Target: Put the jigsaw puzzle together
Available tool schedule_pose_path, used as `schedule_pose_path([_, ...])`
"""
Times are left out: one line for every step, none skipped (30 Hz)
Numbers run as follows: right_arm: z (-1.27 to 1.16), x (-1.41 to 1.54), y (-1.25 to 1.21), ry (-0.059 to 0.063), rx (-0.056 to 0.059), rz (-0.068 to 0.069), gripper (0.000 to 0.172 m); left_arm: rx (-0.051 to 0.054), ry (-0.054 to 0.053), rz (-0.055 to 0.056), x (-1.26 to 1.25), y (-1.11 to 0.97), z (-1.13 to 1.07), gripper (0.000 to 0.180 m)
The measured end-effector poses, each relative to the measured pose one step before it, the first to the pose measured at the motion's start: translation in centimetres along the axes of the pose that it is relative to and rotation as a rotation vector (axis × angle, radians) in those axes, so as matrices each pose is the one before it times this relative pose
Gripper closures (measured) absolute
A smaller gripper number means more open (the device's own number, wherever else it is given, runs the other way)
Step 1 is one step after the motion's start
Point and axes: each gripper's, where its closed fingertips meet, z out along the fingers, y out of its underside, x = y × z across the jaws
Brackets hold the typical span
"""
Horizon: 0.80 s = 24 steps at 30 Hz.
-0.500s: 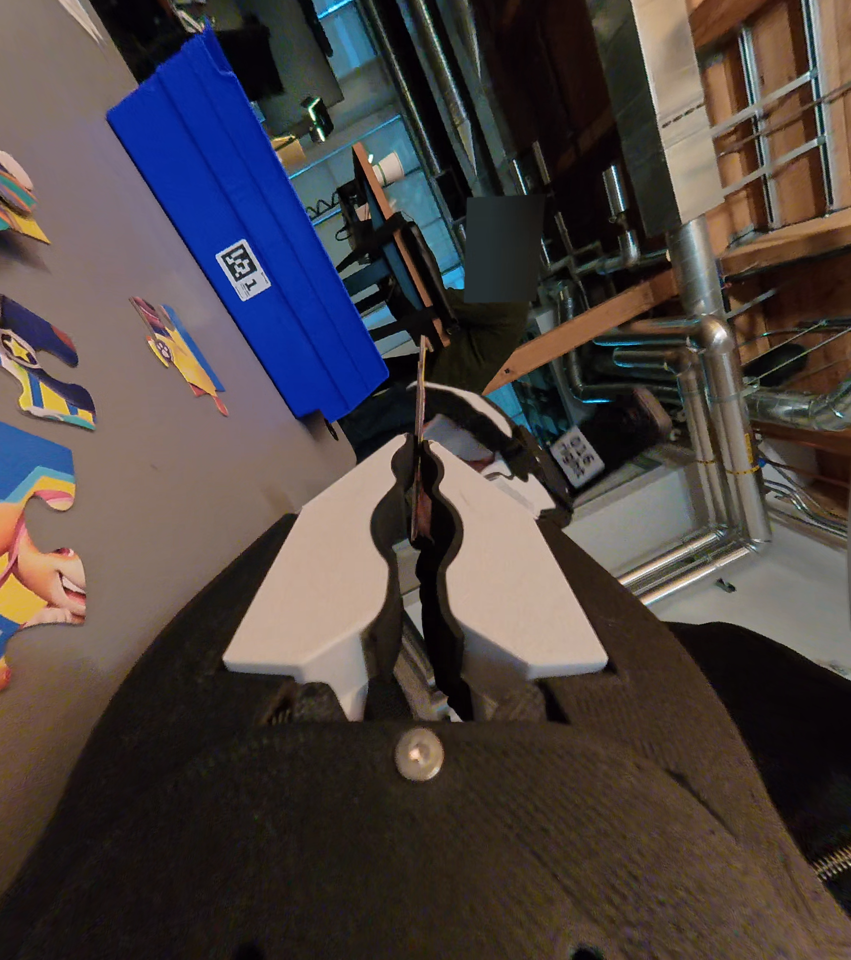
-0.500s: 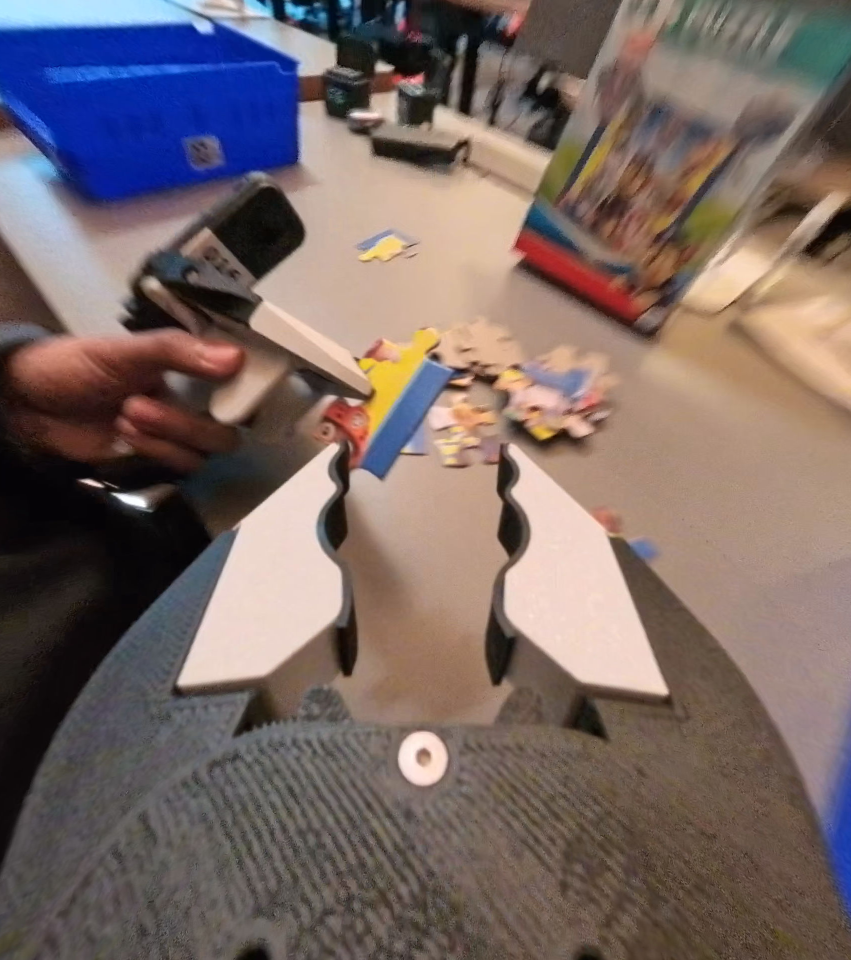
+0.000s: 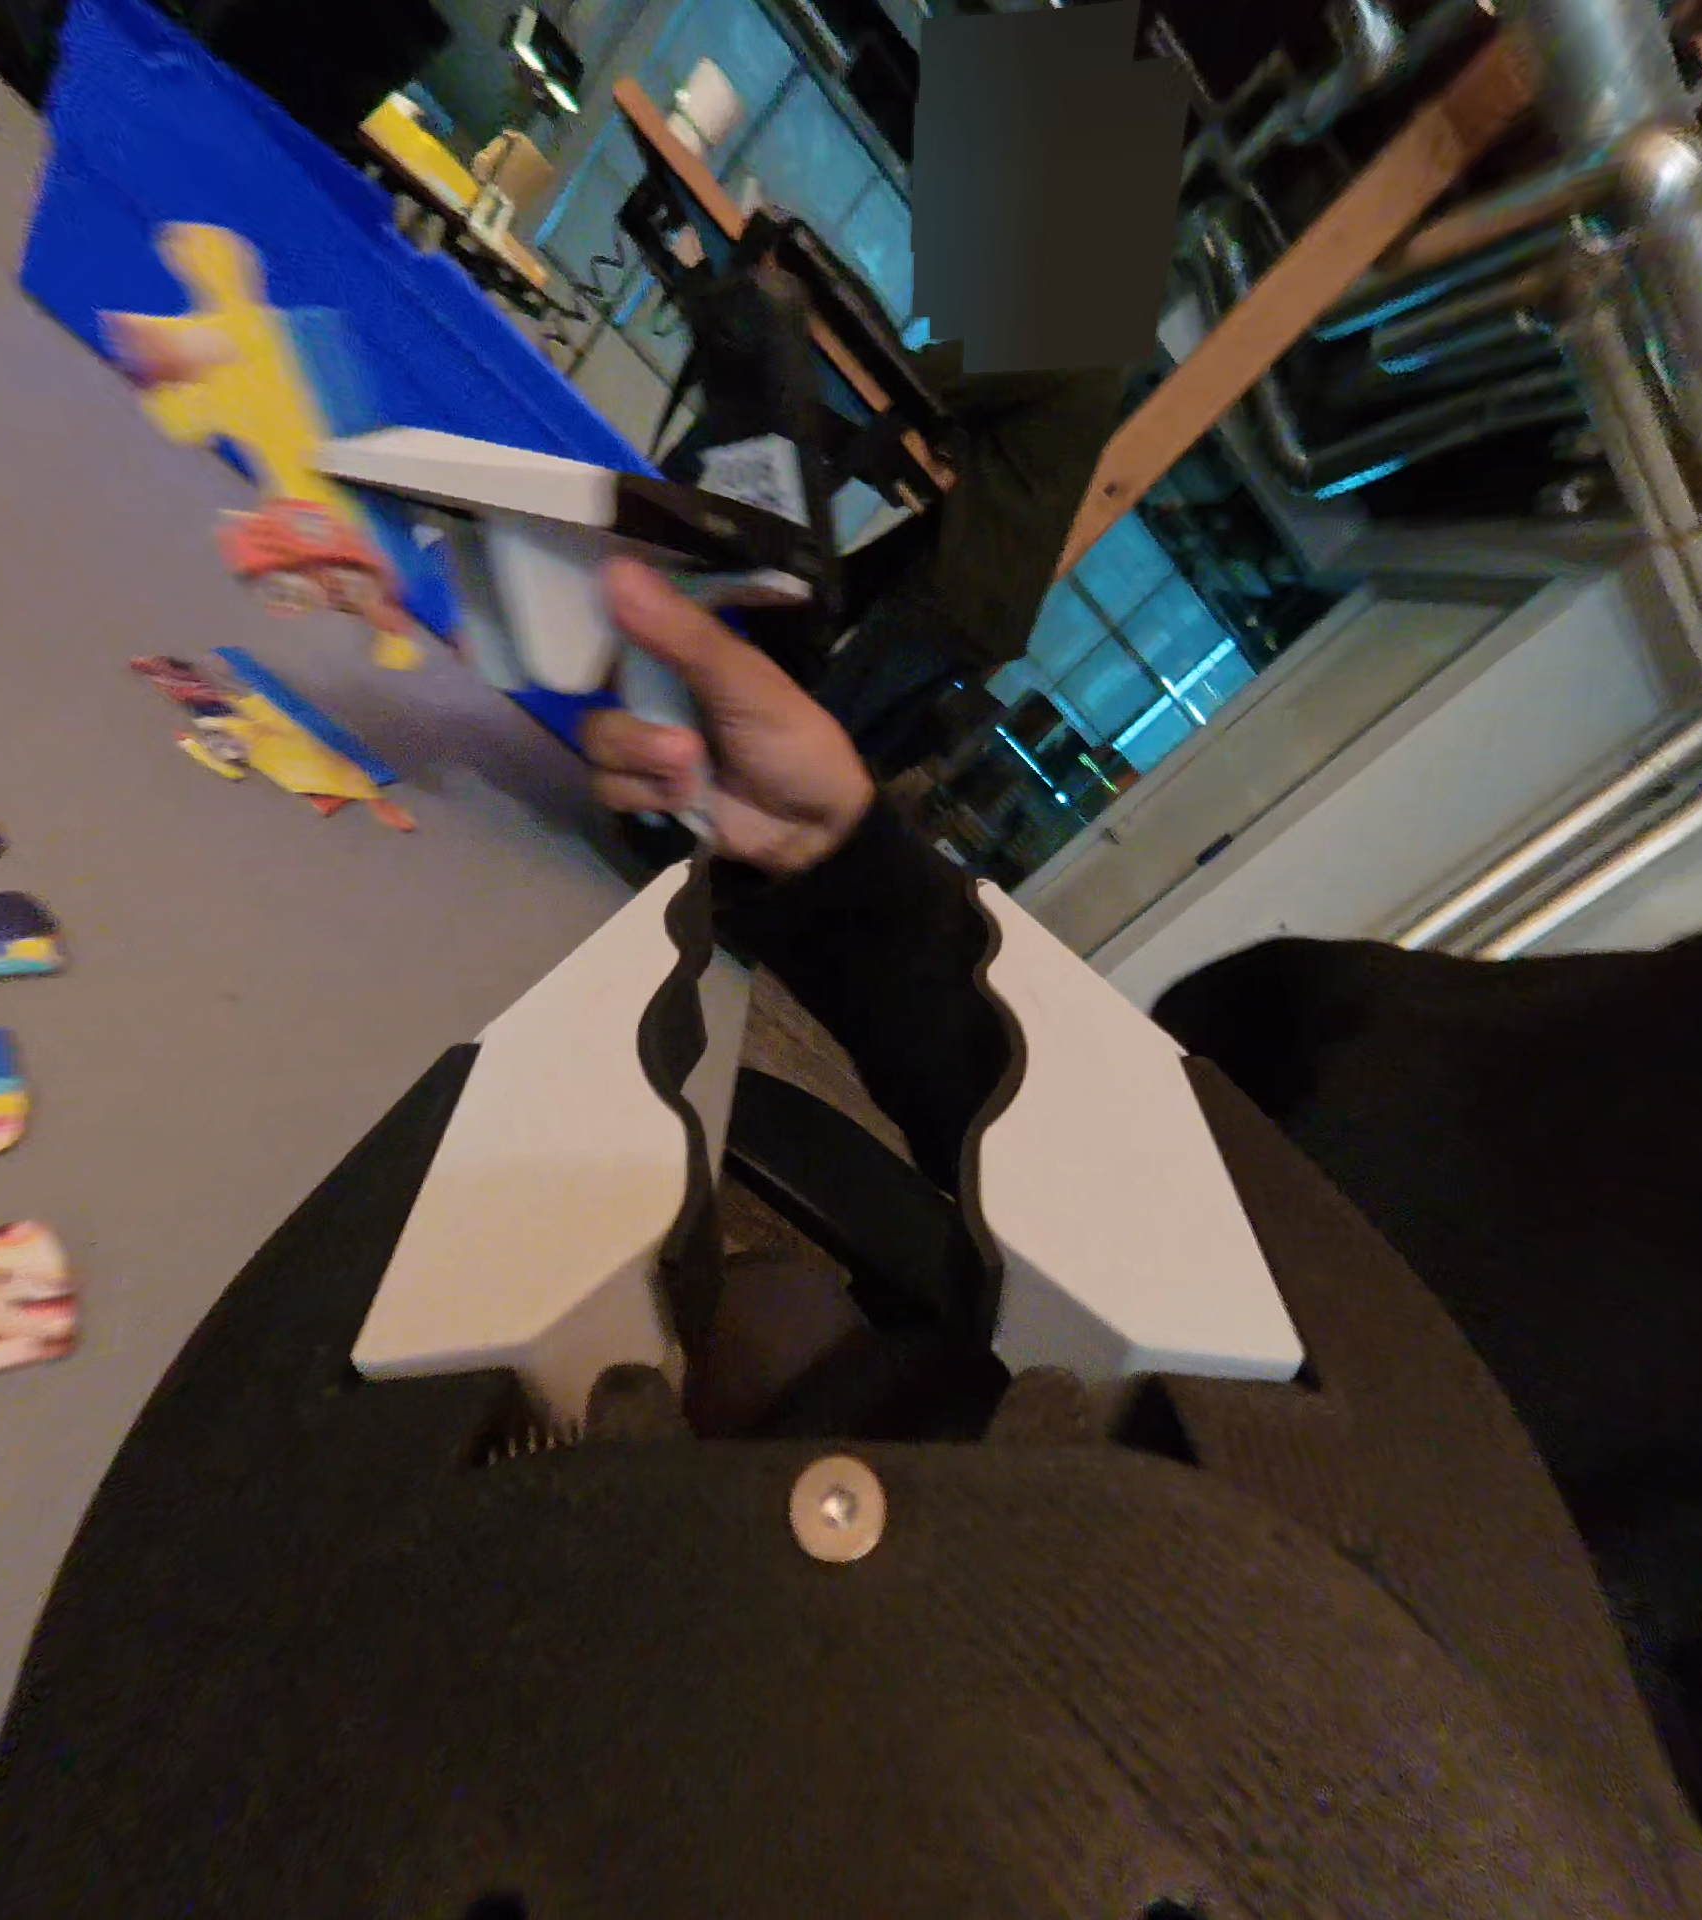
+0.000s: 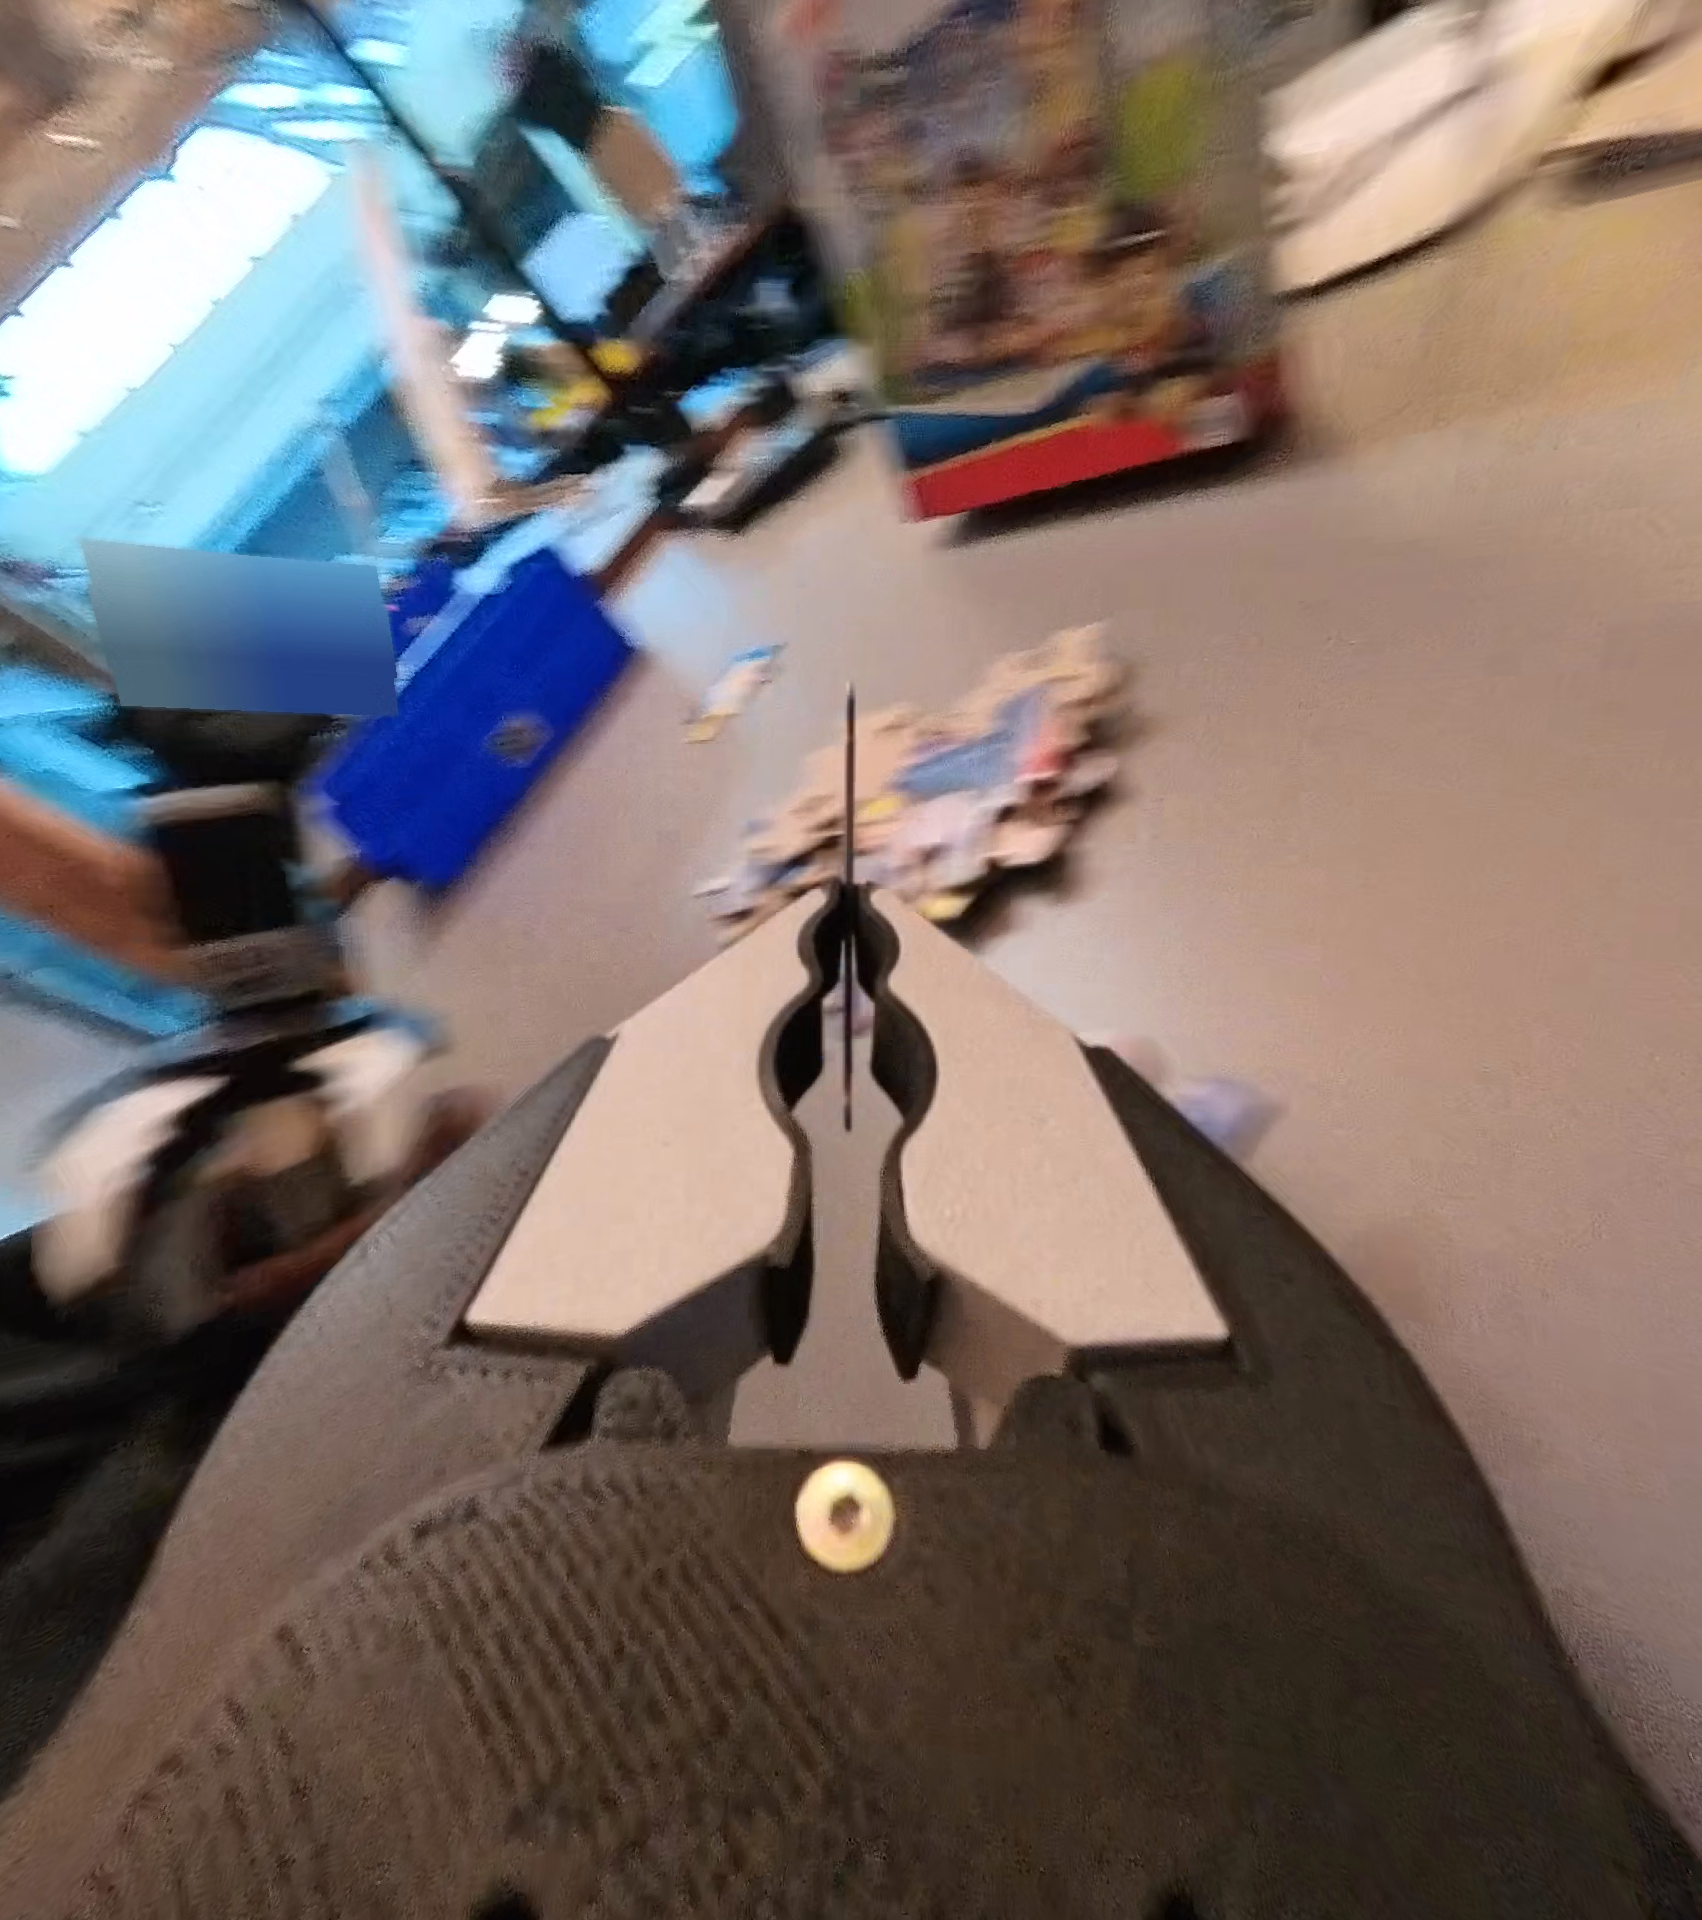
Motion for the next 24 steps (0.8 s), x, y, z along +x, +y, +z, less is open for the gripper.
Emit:
schedule_pose_path([0.120,2.441,-0.452,0.1017,-0.0100,-0.0097,0.172,-0.0100,0.0231,0.0181,0.969,0.079,0.094,0.136])
schedule_pose_path([0.289,1.768,-0.177,0.0829,-0.0184,-0.0166,0.172,-0.0086,0.0075,0.0240,0.724,0.037,0.067,0.136])
schedule_pose_path([0.399,0.758,0.117,0.0304,-0.0296,-0.0152,0.172,-0.0082,-0.0018,0.0311,0.533,0.018,0.009,0.136])
schedule_pose_path([0.359,0.493,0.256,0.0183,-0.0278,0.0071,0.172,-0.0079,-0.0063,0.0342,0.367,0.009,-0.038,0.136])
schedule_pose_path([0.317,0.181,0.278,0.0023,-0.0203,0.0109,0.172,-0.0071,-0.0131,0.0326,0.134,0.011,-0.049,0.137])
schedule_pose_path([0.249,0.097,0.315,-0.0015,-0.0166,0.0094,0.172,-0.0055,-0.0154,0.0277,-0.029,0.014,-0.053,0.137])
schedule_pose_path([0.167,0.045,0.227,-0.0032,-0.0064,0.0099,0.172,-0.0044,-0.0108,0.0197,-0.082,0.044,-0.034,0.137])
schedule_pose_path([0.098,0.018,0.137,-0.0040,0.0007,0.0116,0.172,-0.0048,-0.0050,0.0084,-0.109,0.095,0.004,0.137])
schedule_pose_path([0.083,0.071,0.150,0.0012,-0.0018,0.0076,0.172,-0.0039,0.0009,-0.0041,-0.110,0.114,0.019,0.137])
schedule_pose_path([0.075,0.039,0.111,0.0027,-0.0014,-0.0039,0.172,-0.0004,0.0077,-0.0146,-0.063,0.102,0.026,0.137])
schedule_pose_path([0.103,0.052,0.141,0.0021,-0.0031,0.0030,0.172,0.0038,0.0131,-0.0221,-0.025,0.036,0.014,0.137])
schedule_pose_path([0.151,0.102,0.227,0.0044,-0.0102,0.0012,0.171,0.0061,0.0151,-0.0251,-0.014,-0.009,-0.002,0.137])
schedule_pose_path([0.167,0.201,0.238,0.0083,-0.0103,0.0012,0.169,0.0059,0.0124,-0.0229,-0.033,-0.038,-0.008,0.137])
schedule_pose_path([0.148,0.248,0.204,0.0110,-0.0097,-0.0012,0.165,0.0053,0.0075,-0.0157,-0.047,-0.058,-0.028,0.137])
schedule_pose_path([0.071,0.077,0.083,0.0011,-0.0080,0.0063,0.160,0.0043,0.0026,-0.0075,-0.068,-0.065,-0.034,0.137])
schedule_pose_path([-0.009,0.040,-0.021,0.0030,0.0013,-0.0020,0.156,0.0025,-0.0024,0.0010,-0.069,-0.052,-0.038,0.137])
schedule_pose_path([-0.086,0.116,-0.075,0.0102,0.0055,-0.0069,0.156,0.0001,-0.0058,0.0065,-0.084,-0.035,-0.024,0.137])
schedule_pose_path([-0.111,0.221,0.004,0.0187,0.0016,-0.0107,0.154,-0.0017,-0.0056,0.0081,-0.053,-0.001,-0.017,0.137])
schedule_pose_path([-0.119,0.155,0.132,0.0183,-0.0052,-0.0149,0.150,-0.0027,-0.0047,0.0070,-0.039,0.012,0.011,0.137])
schedule_pose_path([-0.134,0.047,0.211,0.0159,-0.0076,-0.0151,0.145,-0.0030,-0.0033,0.0054,-0.026,0.042,0.020,0.138])
schedule_pose_path([-0.177,-0.094,0.225,0.0139,-0.0055,-0.0155,0.138,-0.0033,-0.0022,0.0035,-0.020,0.066,0.023,0.137])
schedule_pose_path([-0.214,-0.204,0.227,0.0147,-0.0043,-0.0195,0.132,-0.0030,-0.0023,0.0023,-0.037,0.079,0.017,0.137])
schedule_pose_path([-0.262,-0.180,0.242,0.0212,-0.0034,-0.0251,0.126,-0.0028,-0.0027,0.0009,-0.050,0.077,0.033,0.138])
schedule_pose_path([-0.303,-0.189,0.166,0.0250,0.0018,-0.0328,0.122,-0.0033,-0.0014,-0.0013,-0.027,0.064,0.039,0.138])
